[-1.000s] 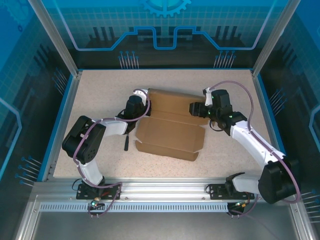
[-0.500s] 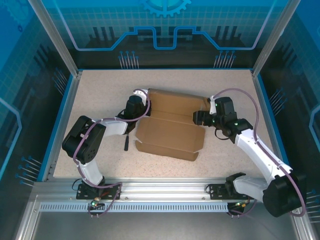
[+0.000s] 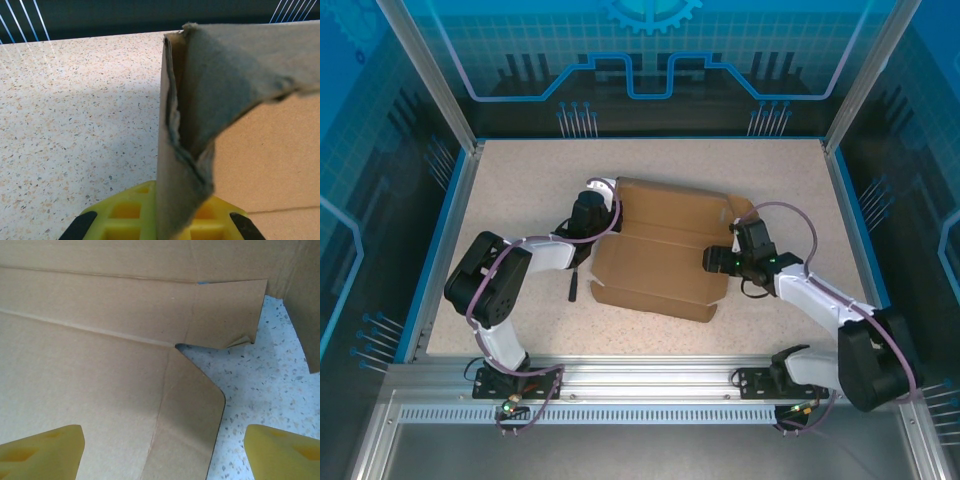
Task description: Fold the paper box
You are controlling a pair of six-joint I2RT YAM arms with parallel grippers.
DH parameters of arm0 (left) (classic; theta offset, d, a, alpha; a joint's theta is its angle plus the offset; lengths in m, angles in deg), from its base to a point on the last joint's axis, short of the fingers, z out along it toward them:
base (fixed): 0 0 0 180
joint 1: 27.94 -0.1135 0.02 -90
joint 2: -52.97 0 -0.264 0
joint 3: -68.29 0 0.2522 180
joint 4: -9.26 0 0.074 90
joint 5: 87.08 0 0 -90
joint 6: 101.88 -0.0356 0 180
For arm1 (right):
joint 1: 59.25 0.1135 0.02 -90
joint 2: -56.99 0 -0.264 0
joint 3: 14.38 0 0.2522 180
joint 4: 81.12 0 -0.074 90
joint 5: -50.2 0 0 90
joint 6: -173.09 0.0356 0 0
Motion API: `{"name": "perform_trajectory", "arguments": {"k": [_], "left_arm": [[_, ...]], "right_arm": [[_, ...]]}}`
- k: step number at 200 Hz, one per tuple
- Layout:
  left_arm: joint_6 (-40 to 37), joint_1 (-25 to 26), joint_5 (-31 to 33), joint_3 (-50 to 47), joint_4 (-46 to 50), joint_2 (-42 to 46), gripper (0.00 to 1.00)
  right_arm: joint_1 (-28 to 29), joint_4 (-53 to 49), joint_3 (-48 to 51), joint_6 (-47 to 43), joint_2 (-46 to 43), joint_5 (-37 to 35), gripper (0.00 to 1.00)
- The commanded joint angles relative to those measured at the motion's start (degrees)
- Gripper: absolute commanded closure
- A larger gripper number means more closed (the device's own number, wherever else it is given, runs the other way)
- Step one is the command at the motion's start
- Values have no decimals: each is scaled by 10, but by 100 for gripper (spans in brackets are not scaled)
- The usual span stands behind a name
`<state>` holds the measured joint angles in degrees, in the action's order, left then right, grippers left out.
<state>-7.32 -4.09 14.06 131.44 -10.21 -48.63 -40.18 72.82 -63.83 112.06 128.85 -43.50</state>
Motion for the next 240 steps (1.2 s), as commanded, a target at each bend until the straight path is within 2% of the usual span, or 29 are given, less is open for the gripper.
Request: {"name": "perform_trajectory", "arguments": {"k": [1, 70, 96, 128, 173, 240], "left_arm": [[9, 4, 3, -7, -5, 22, 100], [9, 4, 3, -9, -7, 23, 100], [11, 4, 1, -7, -3, 24, 100], [10, 4, 2, -10, -5, 24, 100], [9, 4, 2, -9, -3, 25, 100], [12, 4, -1, -8, -3, 21, 100]], "right_arm": [[-7, 72, 3, 22, 30, -25, 15], [-33, 170, -18, 30, 129, -16, 4], [-39, 210, -25, 17, 143, 14, 3], [-41, 226, -34, -11, 137, 11, 4], [-43, 274, -19, -32, 131, 51, 11], [-29, 323, 1, -35, 145, 99, 29]]}}
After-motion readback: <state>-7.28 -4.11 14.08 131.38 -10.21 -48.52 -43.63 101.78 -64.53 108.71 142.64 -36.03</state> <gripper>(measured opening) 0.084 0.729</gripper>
